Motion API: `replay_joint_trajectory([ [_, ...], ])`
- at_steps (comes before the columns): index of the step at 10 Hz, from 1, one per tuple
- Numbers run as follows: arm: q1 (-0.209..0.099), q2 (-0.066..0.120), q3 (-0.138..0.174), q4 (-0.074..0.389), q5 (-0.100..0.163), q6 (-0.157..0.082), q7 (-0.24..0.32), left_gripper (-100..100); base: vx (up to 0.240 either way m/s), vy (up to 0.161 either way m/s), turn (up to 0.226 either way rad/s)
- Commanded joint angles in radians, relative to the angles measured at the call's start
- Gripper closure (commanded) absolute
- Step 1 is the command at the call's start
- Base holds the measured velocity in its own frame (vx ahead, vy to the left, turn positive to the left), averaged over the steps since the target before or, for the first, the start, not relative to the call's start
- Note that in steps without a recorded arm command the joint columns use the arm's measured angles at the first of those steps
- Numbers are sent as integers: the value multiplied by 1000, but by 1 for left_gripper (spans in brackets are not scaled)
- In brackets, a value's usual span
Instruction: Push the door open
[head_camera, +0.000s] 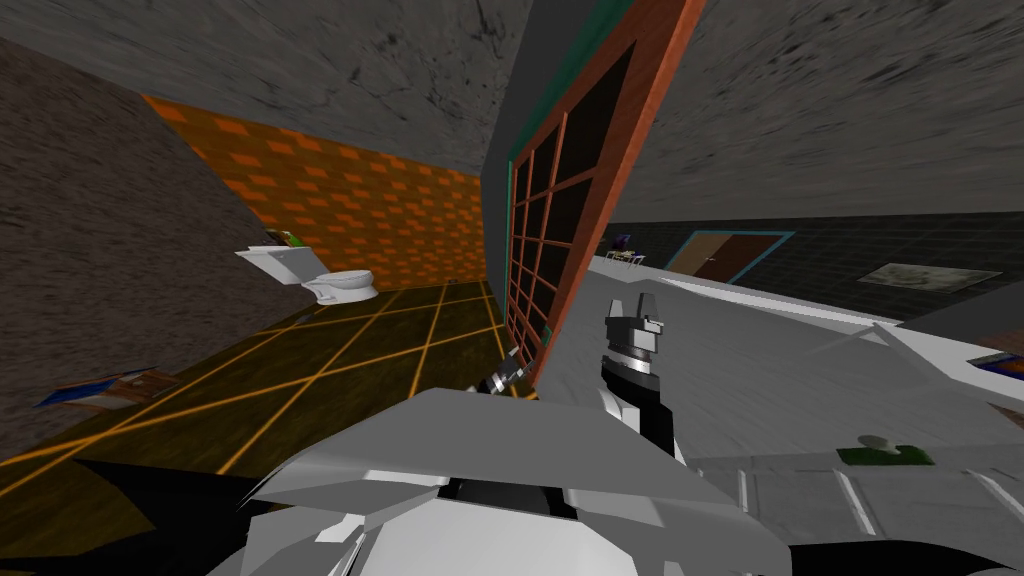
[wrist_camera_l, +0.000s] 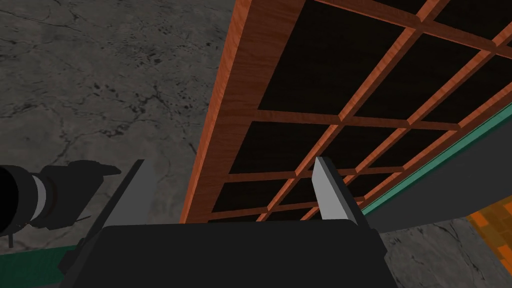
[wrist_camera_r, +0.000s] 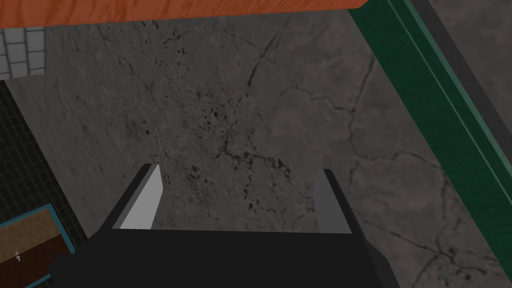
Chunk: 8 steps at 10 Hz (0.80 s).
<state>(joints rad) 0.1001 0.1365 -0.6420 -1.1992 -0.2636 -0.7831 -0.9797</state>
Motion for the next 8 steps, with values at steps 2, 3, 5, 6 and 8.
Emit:
replay_joint_trajectory([
  [2, -21, 3, -36, 55, -14, -12, -43, -100, 144, 11, 0],
  [3, -32, 3, -54, 84, -21, -17, -65, -100, 138, 13, 2],
  [5, -46, 4, -78, 123, -31, -24, -94, -100, 123, 23, 0],
  [6, -46, 4, -78, 123, -31, -24, -94, -100, 95, 17, 2],
  [8, -66, 4, -111, 174, -43, -34, -133, -100, 121, 20, 0],
])
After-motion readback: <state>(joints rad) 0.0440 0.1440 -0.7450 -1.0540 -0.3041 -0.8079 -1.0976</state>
